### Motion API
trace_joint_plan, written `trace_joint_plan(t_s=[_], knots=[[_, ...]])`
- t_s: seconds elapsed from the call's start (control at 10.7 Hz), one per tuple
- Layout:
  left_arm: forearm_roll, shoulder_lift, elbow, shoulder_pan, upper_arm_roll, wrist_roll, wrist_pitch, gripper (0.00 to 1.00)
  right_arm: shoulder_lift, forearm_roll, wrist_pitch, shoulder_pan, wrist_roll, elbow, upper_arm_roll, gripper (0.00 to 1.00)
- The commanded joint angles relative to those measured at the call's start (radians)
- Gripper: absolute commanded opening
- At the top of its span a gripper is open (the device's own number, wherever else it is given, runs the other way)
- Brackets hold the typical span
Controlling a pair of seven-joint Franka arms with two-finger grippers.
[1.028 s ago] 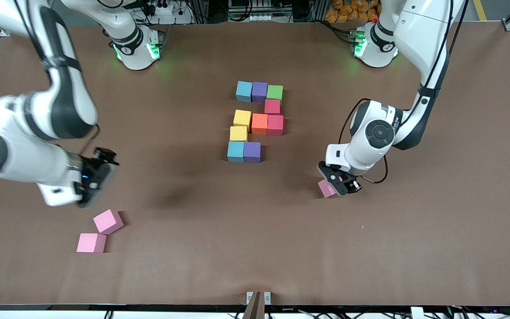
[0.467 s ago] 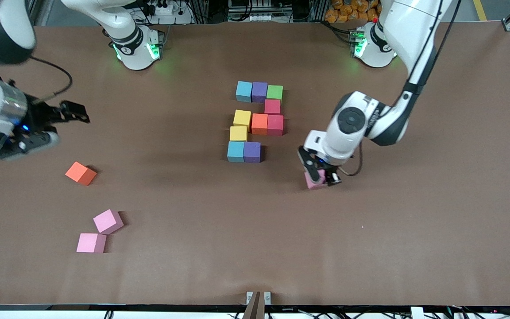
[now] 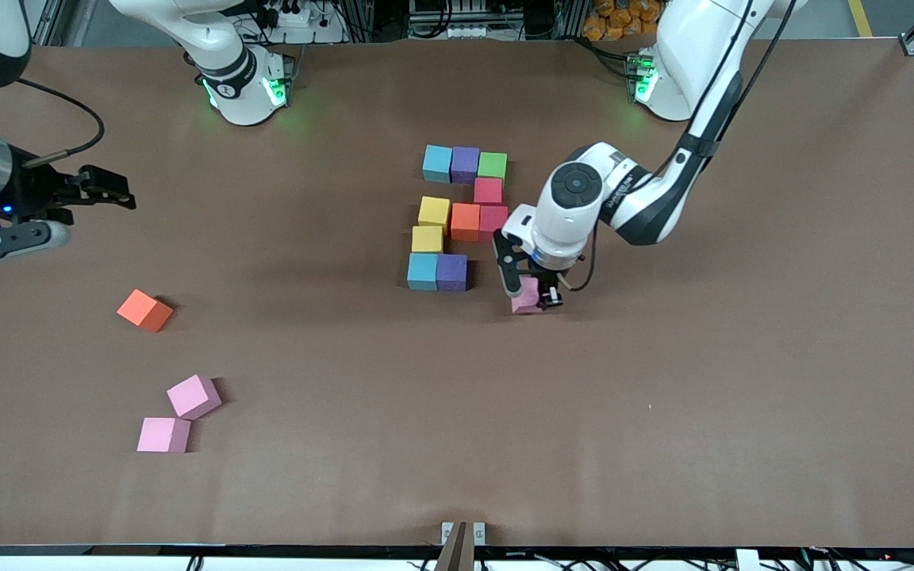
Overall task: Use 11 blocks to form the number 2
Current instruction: 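Lower pink beside the blue cube with the left gripper and release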
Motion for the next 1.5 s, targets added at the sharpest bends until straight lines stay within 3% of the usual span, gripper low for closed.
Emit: trace_joint_plan(t_s=[0.0, 0.19, 0.47, 1.4], knots=[[0.038, 0.032, 0.037, -0.052, 0.008, -0.021, -0.014, 0.44, 0.008, -0.014, -0.011, -0.025, 0.080, 0.076, 0.009, 1.00], [0.047, 0.060, 0.061, -0.078, 0.012, -0.021, -0.014, 0.44, 0.008, -0.011, -0.009, -0.041, 0.082, 0.138, 0.009, 1.00], [0.101, 0.077, 0.072, -0.107, 0.015, -0.021, -0.014, 0.44, 0.005, -0.001, -0.005, -0.039, 0.104, 0.139, 0.009, 1.00], [0.127, 0.118, 0.121, -0.146, 0.018, -0.030, -0.014, 0.45, 0.008, -0.017, -0.002, -0.042, 0.155, 0.139, 0.012, 1.00]])
